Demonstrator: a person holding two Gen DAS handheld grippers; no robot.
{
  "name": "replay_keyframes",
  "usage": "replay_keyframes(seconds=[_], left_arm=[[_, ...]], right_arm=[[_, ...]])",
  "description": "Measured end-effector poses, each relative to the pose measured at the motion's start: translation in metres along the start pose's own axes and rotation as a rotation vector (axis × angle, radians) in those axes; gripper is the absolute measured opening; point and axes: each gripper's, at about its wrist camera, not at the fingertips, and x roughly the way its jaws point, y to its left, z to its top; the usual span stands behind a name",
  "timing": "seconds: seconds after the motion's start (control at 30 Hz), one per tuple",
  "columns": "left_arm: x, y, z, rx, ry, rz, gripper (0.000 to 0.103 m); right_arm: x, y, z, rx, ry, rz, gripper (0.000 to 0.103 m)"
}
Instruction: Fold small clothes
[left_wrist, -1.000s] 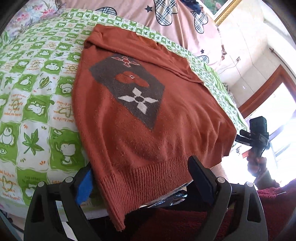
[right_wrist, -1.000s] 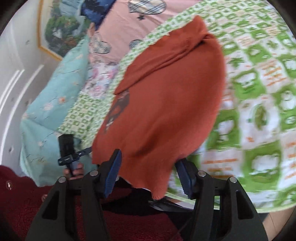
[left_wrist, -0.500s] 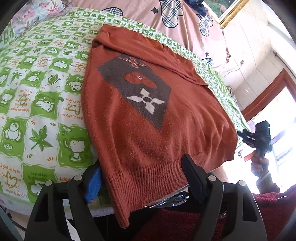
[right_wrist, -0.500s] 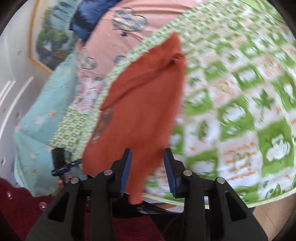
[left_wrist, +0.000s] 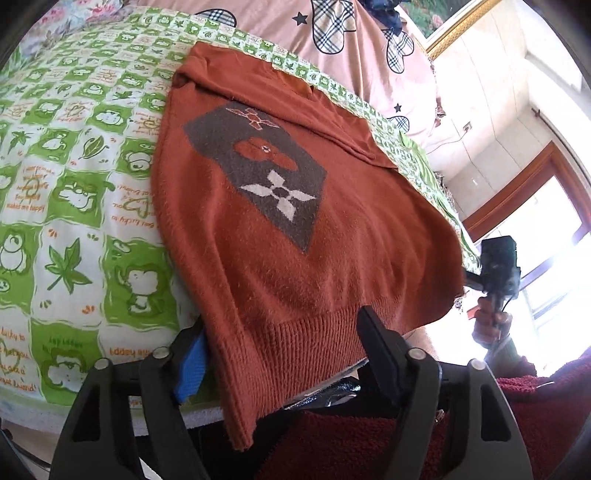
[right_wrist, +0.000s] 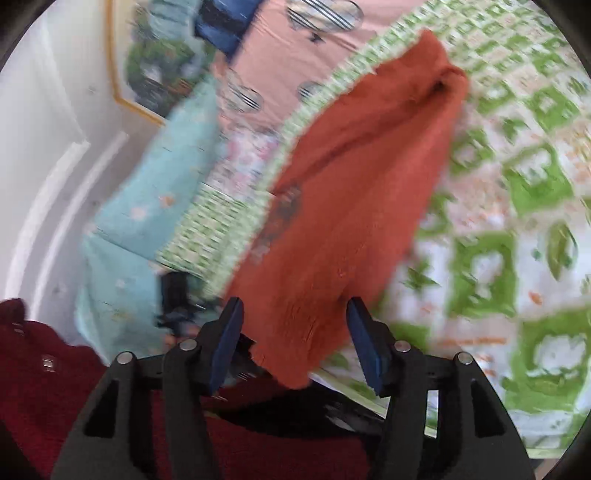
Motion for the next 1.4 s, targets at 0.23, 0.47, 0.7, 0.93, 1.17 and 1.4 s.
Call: replay_keyframes(seconds=[0.23, 0.47, 0.7, 0.93, 1.17, 1.4], left_arm=[[0.003, 0.007, 0.002, -0.011, 0.006, 0.016, 0.009], [-0.015, 0.004, 0.004, -0.037, -0.066, 0.008, 0.007], [-0.055, -0.018, 0.032, -0.018, -0.227, -0.010, 0.006], [-0.073, -0.032, 0.101, -0.004, -0.393, -0.002, 0.006], [-0.049, -0.026, 0.195, -0.016, -0.478, 0.060, 0.006], [0.010, 0.007, 0.283, -0.080, -0.435, 0.138, 0.006]], right_arm=[[-0.002, -0.004, -0.006, 0.024, -0.009, -0.082, 0.014], [-0.039, 0.004, -0.008, 0.043, -0.136, -0.006, 0.011], [-0.055, 0.027, 0.022, 0.008, -0.226, 0.031, 0.011], [-0.063, 0.037, 0.081, -0.046, -0.322, 0.013, 0.011], [-0.040, 0.020, 0.174, -0.065, -0.358, -0.100, 0.011], [-0.001, -0.020, 0.252, -0.003, -0.328, -0.215, 0.011]])
